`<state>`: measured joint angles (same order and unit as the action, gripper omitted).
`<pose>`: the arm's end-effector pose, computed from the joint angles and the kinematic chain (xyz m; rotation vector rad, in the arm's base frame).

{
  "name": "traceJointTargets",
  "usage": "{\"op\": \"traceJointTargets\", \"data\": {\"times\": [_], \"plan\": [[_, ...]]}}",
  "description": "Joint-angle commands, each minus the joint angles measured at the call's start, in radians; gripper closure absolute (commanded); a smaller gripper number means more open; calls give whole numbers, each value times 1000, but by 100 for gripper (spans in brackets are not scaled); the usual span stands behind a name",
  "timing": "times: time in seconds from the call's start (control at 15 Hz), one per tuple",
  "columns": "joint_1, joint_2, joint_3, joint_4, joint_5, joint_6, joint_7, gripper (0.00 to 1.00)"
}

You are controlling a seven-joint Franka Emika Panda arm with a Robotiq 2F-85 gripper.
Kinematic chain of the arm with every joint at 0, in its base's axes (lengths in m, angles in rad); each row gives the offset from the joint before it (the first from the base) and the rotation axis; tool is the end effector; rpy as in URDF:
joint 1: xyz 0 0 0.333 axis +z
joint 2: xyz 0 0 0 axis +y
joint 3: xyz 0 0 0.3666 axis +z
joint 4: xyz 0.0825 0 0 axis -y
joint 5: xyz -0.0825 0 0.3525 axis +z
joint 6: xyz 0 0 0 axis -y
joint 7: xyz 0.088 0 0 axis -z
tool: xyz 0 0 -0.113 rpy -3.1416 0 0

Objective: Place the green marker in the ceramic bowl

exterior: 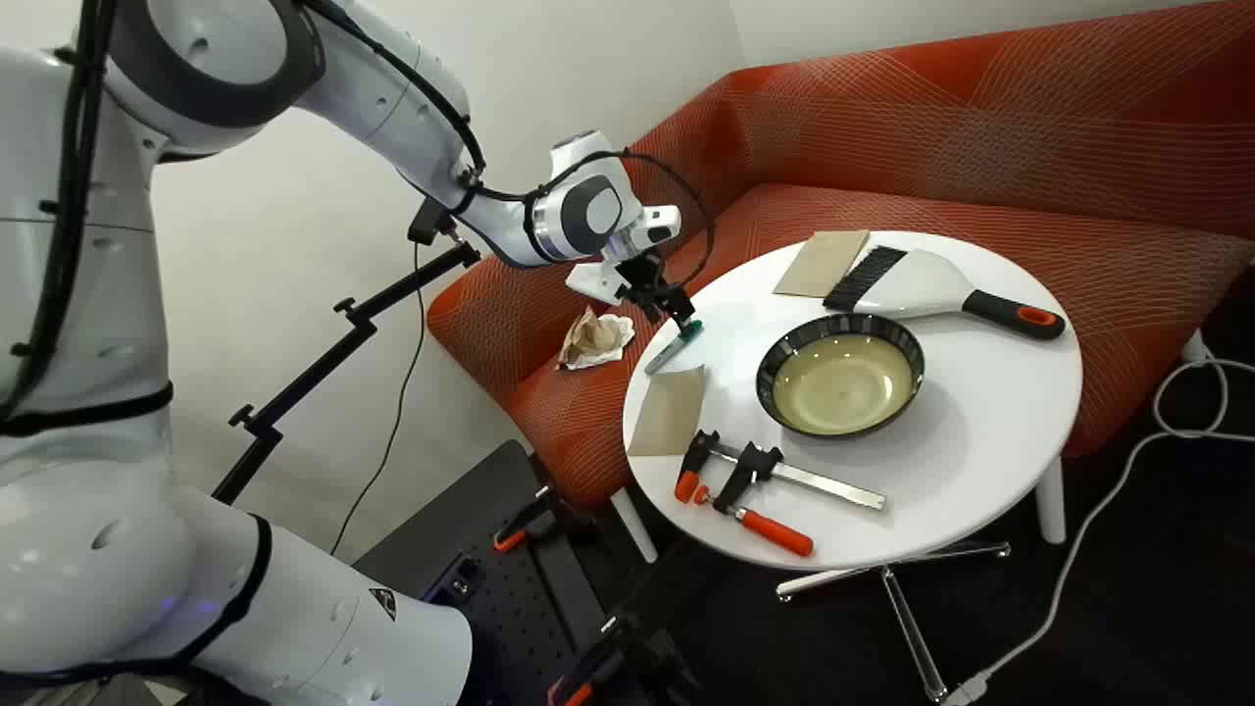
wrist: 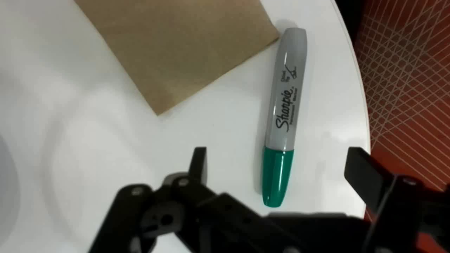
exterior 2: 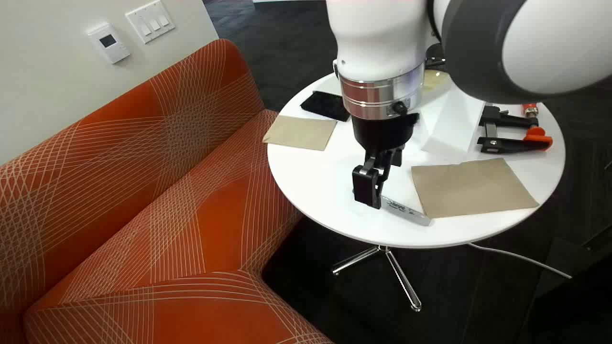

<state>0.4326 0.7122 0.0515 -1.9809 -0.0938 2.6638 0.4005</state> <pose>0.5431 0.2863 0.1597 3.1130 0.2425 -0.0330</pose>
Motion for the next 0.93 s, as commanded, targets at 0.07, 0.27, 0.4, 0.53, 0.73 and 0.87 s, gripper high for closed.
{"op": "traceJointTargets", "data": {"times": [0.07,0.27,0.4,0.53,0.73,0.87], "plan": [[6,0,-5,2,9,-1,-7,0],[6,0,-5,2,9,-1,-7,0],[6,0,-5,2,9,-1,-7,0],[6,0,-5,2,9,-1,-7,0],[6,0,-5,2,9,-1,-7,0],[32,10,-34,12,-6,15,31,0]]}}
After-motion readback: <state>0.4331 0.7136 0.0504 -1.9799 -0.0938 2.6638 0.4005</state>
